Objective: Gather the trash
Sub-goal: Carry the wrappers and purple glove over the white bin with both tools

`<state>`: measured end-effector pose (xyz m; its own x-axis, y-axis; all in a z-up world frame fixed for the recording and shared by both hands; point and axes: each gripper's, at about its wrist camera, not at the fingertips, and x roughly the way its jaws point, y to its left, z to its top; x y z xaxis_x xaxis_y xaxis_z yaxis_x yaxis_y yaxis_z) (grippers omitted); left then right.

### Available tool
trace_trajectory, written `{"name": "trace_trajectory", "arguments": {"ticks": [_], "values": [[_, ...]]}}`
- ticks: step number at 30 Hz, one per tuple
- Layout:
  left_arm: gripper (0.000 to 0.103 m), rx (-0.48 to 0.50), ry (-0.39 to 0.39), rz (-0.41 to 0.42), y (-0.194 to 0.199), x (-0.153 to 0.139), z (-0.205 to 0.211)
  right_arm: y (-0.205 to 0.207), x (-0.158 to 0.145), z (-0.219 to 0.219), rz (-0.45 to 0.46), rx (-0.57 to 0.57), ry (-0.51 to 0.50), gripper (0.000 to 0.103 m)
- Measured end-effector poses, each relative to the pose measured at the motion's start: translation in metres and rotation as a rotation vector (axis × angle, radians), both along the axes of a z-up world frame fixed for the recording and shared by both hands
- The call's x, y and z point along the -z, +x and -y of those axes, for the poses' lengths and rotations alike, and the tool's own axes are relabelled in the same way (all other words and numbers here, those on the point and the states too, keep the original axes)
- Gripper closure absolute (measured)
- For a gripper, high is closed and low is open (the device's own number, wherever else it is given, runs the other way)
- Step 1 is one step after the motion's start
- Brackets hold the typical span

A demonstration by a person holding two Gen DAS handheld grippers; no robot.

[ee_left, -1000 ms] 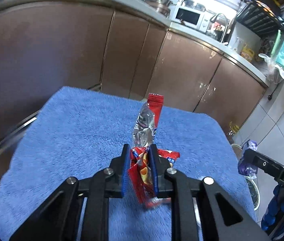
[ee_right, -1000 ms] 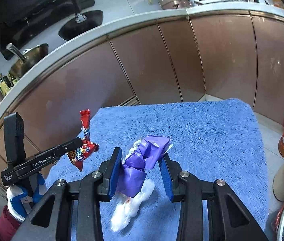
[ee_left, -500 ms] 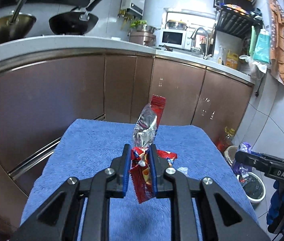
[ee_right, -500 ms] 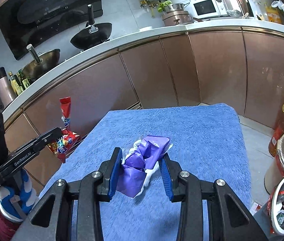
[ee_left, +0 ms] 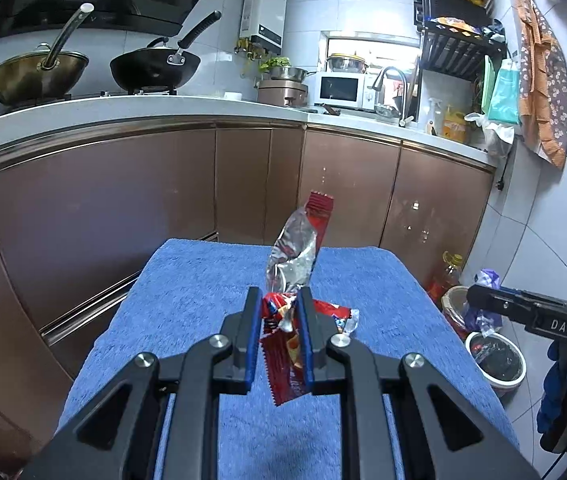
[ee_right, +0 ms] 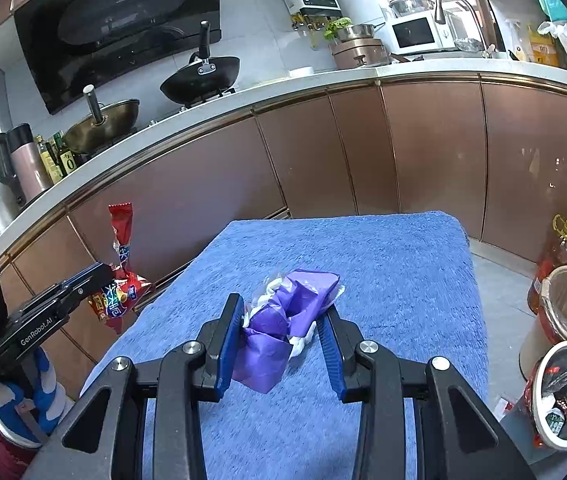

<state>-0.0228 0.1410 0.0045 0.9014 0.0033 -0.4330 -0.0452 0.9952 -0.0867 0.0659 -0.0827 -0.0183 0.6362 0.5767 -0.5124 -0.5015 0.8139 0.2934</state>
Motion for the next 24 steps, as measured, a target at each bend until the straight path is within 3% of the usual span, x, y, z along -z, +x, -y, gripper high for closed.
{"name": "trace_trajectory", "arguments": {"ticks": [8,14,24], "values": [[0.087,0.019,0.032,-0.006,-0.004,-0.004,0.018,-0.005,0.000,0.019,0.008,0.018,0.028,0.068],[0.087,0.088,0.013,-0.060,0.018,-0.001,0.039,0.002,0.012,0.053,-0.010,0.069,0.066,0.068],[0.087,0.324,0.011,-0.163,0.088,0.006,0.146,0.016,0.035,0.136,0.007,0.272,0.014,0.068]]}}
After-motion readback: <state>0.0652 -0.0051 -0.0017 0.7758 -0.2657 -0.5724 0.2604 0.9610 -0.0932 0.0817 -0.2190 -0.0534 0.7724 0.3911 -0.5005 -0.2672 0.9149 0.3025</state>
